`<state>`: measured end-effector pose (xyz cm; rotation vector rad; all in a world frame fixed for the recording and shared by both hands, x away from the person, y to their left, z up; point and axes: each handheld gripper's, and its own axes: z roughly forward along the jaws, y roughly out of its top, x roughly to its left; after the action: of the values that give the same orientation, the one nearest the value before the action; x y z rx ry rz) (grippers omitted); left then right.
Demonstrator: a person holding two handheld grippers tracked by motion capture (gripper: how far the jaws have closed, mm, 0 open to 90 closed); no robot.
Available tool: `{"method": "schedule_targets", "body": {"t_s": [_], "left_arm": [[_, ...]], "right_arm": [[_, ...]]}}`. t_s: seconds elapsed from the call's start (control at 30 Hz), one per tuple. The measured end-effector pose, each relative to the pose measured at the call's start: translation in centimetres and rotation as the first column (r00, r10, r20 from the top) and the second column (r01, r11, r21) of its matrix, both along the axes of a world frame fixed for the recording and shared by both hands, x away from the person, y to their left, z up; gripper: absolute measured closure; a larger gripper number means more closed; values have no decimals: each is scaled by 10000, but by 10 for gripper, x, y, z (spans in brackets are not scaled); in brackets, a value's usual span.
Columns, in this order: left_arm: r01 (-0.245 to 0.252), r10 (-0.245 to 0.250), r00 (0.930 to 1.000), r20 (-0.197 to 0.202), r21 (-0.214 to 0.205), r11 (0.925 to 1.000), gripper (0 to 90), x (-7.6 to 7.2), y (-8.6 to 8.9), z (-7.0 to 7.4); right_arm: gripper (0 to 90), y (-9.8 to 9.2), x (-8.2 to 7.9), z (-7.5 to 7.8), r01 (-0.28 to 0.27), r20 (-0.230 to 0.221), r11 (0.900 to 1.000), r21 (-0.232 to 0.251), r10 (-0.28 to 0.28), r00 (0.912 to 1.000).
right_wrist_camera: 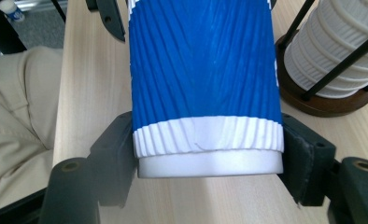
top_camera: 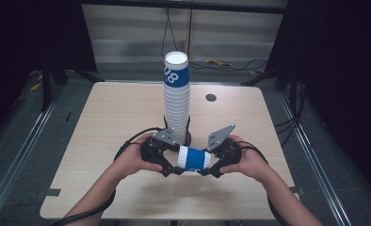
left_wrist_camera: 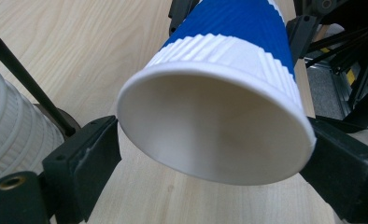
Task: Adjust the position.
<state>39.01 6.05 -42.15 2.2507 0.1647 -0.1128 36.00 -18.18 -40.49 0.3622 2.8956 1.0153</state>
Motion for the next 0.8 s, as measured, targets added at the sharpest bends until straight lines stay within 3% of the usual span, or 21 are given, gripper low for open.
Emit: {"method": "schedule_targets", "body": {"t_s": [0.8], "left_arm": [[10,-12,10000,-66,-201,9998,90,0,0,5]], "right_arm": [[294,-6,0,-13,-42,165,9905,1373,20,9999]]}}
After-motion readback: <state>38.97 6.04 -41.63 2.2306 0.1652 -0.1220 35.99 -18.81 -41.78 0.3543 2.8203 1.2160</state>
